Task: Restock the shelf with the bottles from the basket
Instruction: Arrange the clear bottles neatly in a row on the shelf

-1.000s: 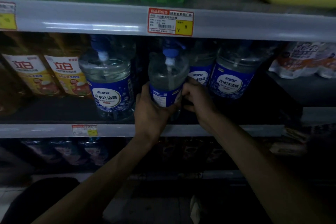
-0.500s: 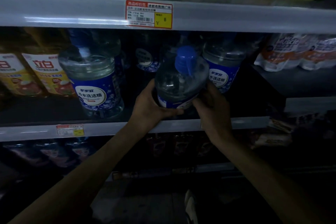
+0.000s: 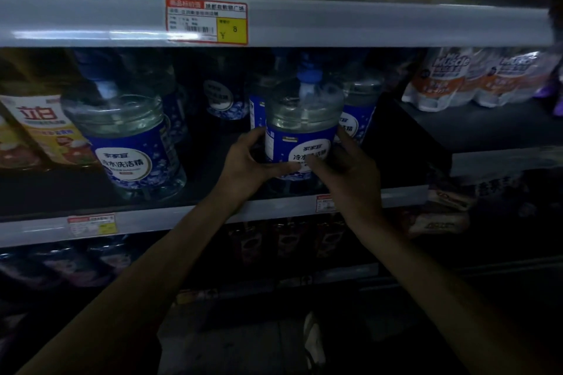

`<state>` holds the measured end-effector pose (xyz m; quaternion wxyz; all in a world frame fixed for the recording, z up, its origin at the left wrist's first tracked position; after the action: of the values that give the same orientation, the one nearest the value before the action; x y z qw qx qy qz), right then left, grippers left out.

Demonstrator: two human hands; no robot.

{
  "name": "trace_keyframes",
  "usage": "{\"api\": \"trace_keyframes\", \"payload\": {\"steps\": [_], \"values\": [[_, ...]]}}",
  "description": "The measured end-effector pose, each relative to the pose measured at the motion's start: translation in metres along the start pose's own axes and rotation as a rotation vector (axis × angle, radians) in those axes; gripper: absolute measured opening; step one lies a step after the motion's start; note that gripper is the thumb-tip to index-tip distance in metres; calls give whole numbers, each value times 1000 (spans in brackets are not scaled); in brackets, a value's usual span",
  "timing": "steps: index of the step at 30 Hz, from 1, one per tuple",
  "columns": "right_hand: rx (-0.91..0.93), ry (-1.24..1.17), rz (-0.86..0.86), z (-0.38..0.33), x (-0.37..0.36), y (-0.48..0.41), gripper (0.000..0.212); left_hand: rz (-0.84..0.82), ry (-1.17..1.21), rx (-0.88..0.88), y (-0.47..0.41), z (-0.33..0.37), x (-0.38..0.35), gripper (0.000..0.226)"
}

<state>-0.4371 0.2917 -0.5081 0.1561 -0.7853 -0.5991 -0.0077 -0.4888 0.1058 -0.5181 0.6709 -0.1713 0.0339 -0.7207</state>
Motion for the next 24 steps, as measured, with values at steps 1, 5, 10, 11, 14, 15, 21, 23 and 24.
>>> {"api": "trace_keyframes", "payload": {"steps": [1, 5, 10, 11, 14, 15, 21, 23, 24], "values": [[2, -8, 9, 1, 0, 0, 70, 5, -2, 1, 1, 1, 0, 86], [14, 18, 51, 3, -4, 5, 69, 27, -5, -8, 6, 2, -1, 77], [26, 52, 148, -10, -12, 26, 53, 28, -8, -6, 22, 0, 4, 68], [43, 59, 138, -15, -14, 31, 48, 28, -13, -1, 24, -1, 8, 63], [123, 60, 16, -35, -33, 43, 36, 83, -16, 15, 33, -2, 28, 50], [141, 56, -33, -41, -42, 45, 32, 117, -25, 7, 36, -2, 36, 48], [100, -11, -130, -48, -104, 34, 28, 230, -109, -23, 57, 2, 74, 42], [88, -54, -85, -43, -125, 24, 26, 254, -86, -38, 66, 8, 80, 39], [67, -84, -70, -38, -136, 18, 25, 260, -71, -50, 70, 11, 83, 38]]}}
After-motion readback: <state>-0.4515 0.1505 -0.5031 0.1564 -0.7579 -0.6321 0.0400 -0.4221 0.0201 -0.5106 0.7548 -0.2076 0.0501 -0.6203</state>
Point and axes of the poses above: each hand's wrist, its own y-axis away from the middle knuckle, its own x-axis out of the back of the hand, z = x × y, the point moved 3 cm from there along -y, towards the middle knuckle, and after that the axes turned 2 degrees about -x, right-handed, at the moved point
